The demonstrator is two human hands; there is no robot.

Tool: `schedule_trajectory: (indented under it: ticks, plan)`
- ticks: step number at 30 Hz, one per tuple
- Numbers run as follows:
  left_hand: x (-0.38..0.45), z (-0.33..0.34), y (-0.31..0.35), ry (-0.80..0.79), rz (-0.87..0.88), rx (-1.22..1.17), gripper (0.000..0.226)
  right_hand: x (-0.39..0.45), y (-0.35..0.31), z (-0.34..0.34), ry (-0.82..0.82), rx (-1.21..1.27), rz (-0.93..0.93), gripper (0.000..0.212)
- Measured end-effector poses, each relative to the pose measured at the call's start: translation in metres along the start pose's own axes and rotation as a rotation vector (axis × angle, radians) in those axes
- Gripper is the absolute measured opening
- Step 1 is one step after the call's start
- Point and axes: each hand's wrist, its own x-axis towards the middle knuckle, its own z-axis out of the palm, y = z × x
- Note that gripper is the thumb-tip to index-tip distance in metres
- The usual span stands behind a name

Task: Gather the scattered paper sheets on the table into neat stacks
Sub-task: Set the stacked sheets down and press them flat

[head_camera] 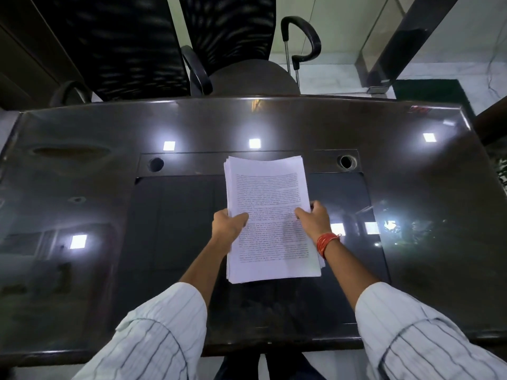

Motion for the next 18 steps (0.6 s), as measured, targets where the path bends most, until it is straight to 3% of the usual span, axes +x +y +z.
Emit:
schedule_trajectory:
  ticks: [4, 9, 12, 18]
  plan:
    - [0.008, 0.012, -0.013, 0.066, 0.049, -0.026, 0.013, 0.012, 0.015, 0.004, -0.002, -0.01, 0.0, 0.016]
    - [0.012, 0.019, -0.026, 0.105, 0.18, 0.185, 0.059, 0.014, 0.037, 0.009, 0.004, -0.136, -0.052, 0.024]
    - [0.004, 0.015, -0.04, 0.14, 0.19, 0.33, 0.082, 0.006, 0.049, 0.008, 0.095, -0.233, -0.056, 0.033]
    - [-0.029, 0.02, -0.074, 0.167, 0.208, 0.266, 0.068, -0.042, 0.082, 0.016, 0.175, -0.264, -0.08, 0.039]
